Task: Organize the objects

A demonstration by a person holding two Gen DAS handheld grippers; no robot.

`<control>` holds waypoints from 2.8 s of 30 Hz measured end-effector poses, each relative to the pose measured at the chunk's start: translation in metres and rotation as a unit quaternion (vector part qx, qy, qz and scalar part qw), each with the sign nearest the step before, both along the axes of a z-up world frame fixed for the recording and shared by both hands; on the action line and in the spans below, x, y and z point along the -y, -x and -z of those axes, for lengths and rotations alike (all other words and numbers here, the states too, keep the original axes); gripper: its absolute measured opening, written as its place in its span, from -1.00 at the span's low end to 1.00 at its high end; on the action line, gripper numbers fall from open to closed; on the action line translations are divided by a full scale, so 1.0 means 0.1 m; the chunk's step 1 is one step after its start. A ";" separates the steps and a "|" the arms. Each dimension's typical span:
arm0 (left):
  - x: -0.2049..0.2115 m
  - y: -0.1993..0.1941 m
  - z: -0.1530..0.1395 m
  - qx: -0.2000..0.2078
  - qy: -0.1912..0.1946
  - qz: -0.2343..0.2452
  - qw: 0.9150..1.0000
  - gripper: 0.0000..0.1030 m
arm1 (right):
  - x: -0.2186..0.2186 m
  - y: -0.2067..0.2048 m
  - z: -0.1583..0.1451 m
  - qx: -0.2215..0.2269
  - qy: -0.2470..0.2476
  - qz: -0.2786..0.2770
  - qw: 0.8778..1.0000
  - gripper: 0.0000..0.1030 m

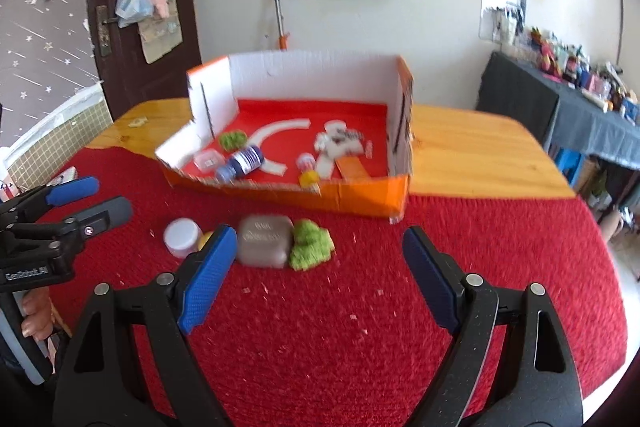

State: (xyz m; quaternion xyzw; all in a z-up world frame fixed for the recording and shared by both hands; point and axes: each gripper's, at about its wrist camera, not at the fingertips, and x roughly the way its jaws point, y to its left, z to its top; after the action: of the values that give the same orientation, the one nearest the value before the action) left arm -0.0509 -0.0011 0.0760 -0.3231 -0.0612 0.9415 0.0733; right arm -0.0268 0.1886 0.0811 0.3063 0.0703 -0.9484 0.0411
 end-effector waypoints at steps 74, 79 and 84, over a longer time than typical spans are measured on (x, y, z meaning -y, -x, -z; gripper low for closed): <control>-0.14 0.50 0.51 0.109 0.045 0.085 0.989 0.00 | -0.06 0.67 0.47 0.117 -0.016 0.008 0.993 0.06; -0.16 0.46 0.49 0.109 0.025 0.101 0.989 -0.18 | 0.01 0.64 0.49 0.116 -0.018 -0.015 0.993 -0.42; -0.15 0.43 0.44 0.103 0.017 0.098 0.990 -0.18 | 0.06 0.58 0.46 0.107 -0.024 -0.025 0.994 -0.46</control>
State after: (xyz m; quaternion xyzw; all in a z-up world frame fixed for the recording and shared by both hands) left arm -0.0942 0.0143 0.0316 -0.4239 -0.0208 0.8924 0.1531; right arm -0.0844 0.1828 0.0349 0.4055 0.0964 -0.9067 0.0651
